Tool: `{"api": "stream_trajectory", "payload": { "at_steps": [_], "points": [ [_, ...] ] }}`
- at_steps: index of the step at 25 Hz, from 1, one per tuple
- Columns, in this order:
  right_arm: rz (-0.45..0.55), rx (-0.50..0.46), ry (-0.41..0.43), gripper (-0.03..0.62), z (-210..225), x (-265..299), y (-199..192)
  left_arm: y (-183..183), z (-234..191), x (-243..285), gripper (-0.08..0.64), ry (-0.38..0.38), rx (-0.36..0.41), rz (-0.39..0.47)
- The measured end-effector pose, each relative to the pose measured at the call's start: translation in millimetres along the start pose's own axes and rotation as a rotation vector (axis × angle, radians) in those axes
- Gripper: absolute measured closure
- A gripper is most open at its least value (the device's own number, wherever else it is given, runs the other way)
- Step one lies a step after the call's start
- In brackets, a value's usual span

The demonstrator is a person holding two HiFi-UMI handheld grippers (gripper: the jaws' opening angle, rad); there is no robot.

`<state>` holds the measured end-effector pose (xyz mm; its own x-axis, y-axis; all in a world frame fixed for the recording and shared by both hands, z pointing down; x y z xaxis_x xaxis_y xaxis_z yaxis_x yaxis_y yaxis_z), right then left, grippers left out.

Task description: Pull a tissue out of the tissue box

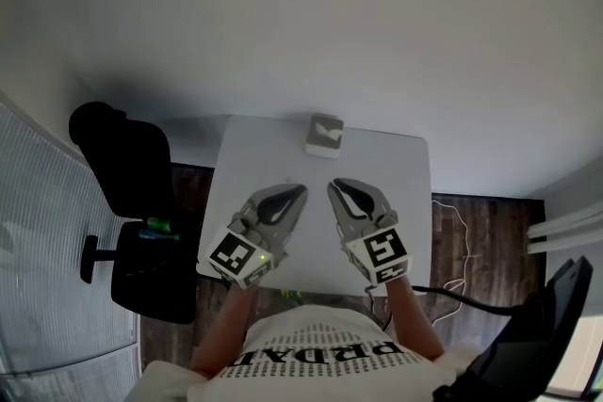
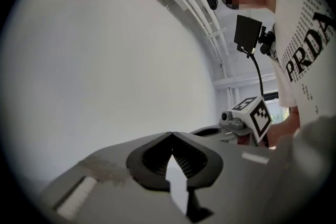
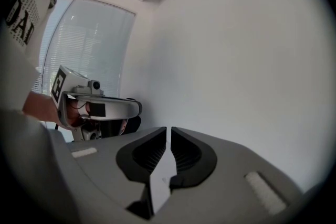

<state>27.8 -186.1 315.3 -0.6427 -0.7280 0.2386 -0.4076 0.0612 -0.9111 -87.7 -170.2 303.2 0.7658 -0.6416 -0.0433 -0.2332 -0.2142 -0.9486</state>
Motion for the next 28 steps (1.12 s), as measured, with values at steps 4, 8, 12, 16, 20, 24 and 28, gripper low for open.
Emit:
{"api": "stream_trajectory", "payload": {
  "at_steps": [4,8,12,16,20,24,28],
  "points": [
    [0.037,0.014,0.022,0.558,21.7,-0.4,-6.9,-4.9,2.4,25.2,0.566,0.027,0.004,-0.005],
    [0.044,0.029,0.053,0.558,43.7,-0.1,-20.5,-13.2,4.5,52.2,0.566,0.054,0.000,-0.020],
    [0.040,0.053,0.088,0.558,61.8,4.7,-41.0,-19.9,5.3,77.6,0.566,0.076,-0.005,-0.026],
    [0.050,0.074,0.123,0.558,68.6,13.8,-46.8,-25.5,2.8,89.6,0.566,0.098,-0.021,-0.029],
    [0.045,0.087,0.136,0.557,66.9,21.7,-51.4,-27.4,-4.3,93.4,0.566,0.094,-0.029,-0.038],
    [0.036,0.093,0.128,0.558,69.2,36.6,-47.7,-18.6,-21.4,95.5,0.566,0.080,-0.018,-0.031],
    [0.023,0.096,0.111,0.557,70.1,48.8,-44.8,-12.4,-38.6,95.7,0.566,0.060,-0.016,-0.040]
  ]
}}
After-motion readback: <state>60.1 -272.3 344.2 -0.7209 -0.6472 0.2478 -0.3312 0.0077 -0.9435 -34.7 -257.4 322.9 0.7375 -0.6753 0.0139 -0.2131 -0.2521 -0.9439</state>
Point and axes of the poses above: the fingertips, and each gripper's own axes: x forward along the fingers, z to its right, y out of its top, the point moved 5 cm from there along -x, backward along the fingers, and after that the axes turned 14 degrees about -x, right-handed, at the moved point
